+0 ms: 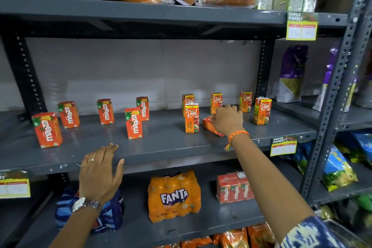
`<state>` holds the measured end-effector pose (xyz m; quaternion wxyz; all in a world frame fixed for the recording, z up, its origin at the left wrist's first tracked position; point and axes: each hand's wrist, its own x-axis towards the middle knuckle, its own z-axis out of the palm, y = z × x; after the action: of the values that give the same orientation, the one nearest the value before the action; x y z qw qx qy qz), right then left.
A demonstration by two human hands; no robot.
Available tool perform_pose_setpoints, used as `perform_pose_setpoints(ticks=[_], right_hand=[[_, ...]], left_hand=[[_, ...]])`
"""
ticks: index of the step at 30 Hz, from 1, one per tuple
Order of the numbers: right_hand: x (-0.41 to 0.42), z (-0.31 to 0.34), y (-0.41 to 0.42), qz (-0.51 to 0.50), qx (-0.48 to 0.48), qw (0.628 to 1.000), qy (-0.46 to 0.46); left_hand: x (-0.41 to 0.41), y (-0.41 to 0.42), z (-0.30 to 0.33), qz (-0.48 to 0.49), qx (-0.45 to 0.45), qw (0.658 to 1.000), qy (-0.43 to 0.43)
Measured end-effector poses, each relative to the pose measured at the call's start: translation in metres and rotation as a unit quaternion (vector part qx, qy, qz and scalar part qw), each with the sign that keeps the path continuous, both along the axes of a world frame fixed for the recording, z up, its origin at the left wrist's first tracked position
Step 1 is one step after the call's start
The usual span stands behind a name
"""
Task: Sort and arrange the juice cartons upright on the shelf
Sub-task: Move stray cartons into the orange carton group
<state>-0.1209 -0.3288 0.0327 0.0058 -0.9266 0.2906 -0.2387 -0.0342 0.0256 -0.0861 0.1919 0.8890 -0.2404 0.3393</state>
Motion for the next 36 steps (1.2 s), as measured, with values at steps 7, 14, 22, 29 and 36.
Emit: perform_pose_setpoints(ticks=[7,14,22,29,36], right_hand=[[0.012,-0.004,0.009,-0.033,0.009,0.995,0.089],[0.006,-0.004,0.017,0.066,0.197,0.978,0.019],[-0.035,-0.004,0.012,0.180,0.613,0.718,-0.276],[-0.089,-0.006,0.027,0.289,0.746,0.495,-0.338],[-0.121,0.001,0.053,0.351,0.701,0.534,-0.317]], left_hand=[[-0.003,0.001,0.003,-0.003,0.008,1.000,0.005],[-0.007,0.002,0.004,0.000,0.013,1.000,0.019],[-0.004,0.003,0.001,0.000,0.006,1.000,0.006],[0.000,0.001,-0.002,-0.004,0.005,1.000,-0.011],[0.004,0.002,-0.003,-0.004,0.014,1.000,-0.008]])
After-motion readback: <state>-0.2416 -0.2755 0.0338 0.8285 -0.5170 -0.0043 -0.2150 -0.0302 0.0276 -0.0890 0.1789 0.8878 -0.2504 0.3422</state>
